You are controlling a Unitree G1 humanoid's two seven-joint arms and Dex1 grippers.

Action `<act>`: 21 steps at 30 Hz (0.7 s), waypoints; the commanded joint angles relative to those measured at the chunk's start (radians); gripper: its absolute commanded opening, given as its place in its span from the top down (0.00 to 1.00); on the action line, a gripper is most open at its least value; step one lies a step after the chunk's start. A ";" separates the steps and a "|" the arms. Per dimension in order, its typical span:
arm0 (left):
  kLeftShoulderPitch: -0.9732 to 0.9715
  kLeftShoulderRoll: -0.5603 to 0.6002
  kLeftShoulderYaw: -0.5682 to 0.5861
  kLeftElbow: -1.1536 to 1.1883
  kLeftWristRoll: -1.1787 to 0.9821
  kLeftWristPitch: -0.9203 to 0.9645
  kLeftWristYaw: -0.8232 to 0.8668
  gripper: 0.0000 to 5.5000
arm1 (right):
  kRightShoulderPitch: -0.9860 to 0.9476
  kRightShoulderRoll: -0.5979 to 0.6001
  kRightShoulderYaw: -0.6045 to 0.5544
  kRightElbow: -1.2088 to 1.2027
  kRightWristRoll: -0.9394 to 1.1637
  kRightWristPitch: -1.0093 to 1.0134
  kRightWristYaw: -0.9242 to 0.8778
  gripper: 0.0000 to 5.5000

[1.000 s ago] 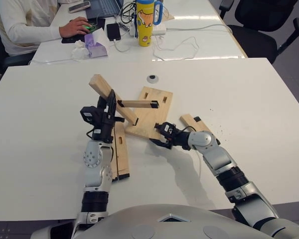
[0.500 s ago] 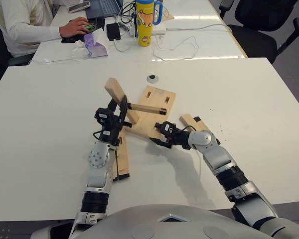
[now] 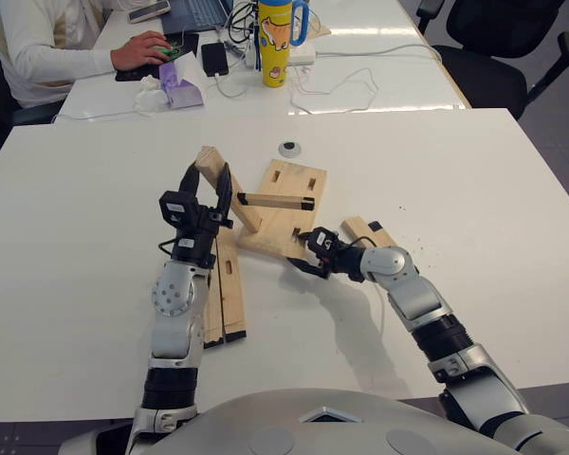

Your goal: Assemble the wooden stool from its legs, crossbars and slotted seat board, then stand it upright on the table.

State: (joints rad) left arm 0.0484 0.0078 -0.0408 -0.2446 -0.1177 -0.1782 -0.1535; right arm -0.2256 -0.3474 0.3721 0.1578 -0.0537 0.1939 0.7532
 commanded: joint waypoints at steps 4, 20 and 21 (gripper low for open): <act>-0.123 0.055 0.112 -0.224 -0.061 0.132 0.052 0.56 | 0.000 0.024 -0.078 -0.040 0.054 0.003 -0.038 0.45; 0.094 0.229 0.215 -0.187 -0.268 0.626 -0.046 0.56 | 0.083 -0.151 -0.265 -0.228 0.164 0.161 0.010 0.45; 0.121 0.246 0.199 -0.207 -0.281 0.705 -0.048 0.56 | 0.078 -0.161 -0.271 -0.224 0.166 0.164 0.012 0.45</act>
State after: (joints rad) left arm 0.1110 0.2195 0.1860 -0.4297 -0.3717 0.3916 -0.1859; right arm -0.1375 -0.4794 0.1244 -0.0524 0.0986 0.3389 0.7521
